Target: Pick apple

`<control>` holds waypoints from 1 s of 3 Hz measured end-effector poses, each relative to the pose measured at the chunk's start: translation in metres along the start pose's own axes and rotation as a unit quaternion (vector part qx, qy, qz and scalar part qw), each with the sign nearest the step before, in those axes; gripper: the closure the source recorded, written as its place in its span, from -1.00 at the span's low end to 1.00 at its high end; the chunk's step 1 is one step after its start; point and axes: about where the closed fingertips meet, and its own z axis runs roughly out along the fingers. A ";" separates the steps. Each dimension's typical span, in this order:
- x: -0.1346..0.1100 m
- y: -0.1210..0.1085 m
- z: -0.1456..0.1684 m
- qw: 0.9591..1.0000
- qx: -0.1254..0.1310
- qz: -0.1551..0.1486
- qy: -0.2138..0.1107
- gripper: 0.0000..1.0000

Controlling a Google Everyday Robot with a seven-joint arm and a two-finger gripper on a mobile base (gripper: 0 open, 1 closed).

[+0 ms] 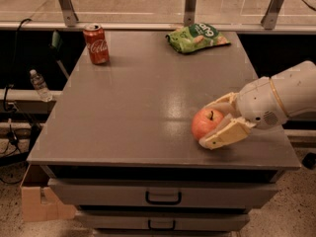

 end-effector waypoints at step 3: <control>-0.090 -0.047 -0.032 0.977 -0.044 -0.028 -0.207 1.00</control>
Offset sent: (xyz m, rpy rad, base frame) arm 0.0876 0.0314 0.1369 0.6814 -0.0984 0.1609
